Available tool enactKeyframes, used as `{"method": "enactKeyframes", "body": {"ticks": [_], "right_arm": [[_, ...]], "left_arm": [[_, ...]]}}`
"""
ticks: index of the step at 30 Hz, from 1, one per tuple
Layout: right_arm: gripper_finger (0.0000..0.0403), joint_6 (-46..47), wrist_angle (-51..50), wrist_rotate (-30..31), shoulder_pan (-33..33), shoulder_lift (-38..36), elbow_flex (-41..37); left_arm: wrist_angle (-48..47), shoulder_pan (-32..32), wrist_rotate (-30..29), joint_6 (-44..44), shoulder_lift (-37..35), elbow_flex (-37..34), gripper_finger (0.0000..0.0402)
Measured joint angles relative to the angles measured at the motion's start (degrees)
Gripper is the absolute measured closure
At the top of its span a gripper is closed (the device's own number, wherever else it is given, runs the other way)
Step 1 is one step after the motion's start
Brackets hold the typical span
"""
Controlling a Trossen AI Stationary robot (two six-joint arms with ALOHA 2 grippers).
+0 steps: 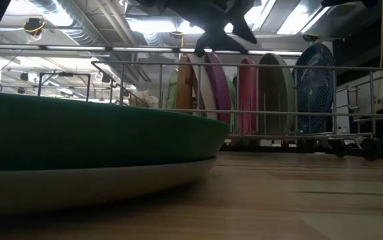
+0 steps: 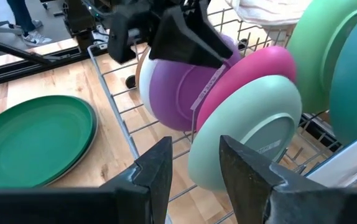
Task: Sort dishes
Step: Put the green plate in the dishwasher rack
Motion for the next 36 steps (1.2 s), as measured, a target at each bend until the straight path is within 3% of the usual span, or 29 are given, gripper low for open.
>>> {"method": "enactKeyframes", "body": {"ticks": [8, 27, 36], "right_arm": [[0.0267, 0.0, 0.0, -1.5, 0.0, 0.0, 0.0], [0.0267, 0.0, 0.0, -1.5, 0.0, 0.0, 0.0], [0.0267, 0.0, 0.0, -1.5, 0.0, 0.0, 0.0]], "left_arm": [[8.6, 1.3, 0.3, 1.2, -0.2, -0.1, 0.0243], [0.6, 4.1, 0.1, -0.7, -0.2, -0.1, 0.0243], [0.6, 6.1, 5.9, -2.9, 0.9, -0.1, 0.0243]]}}
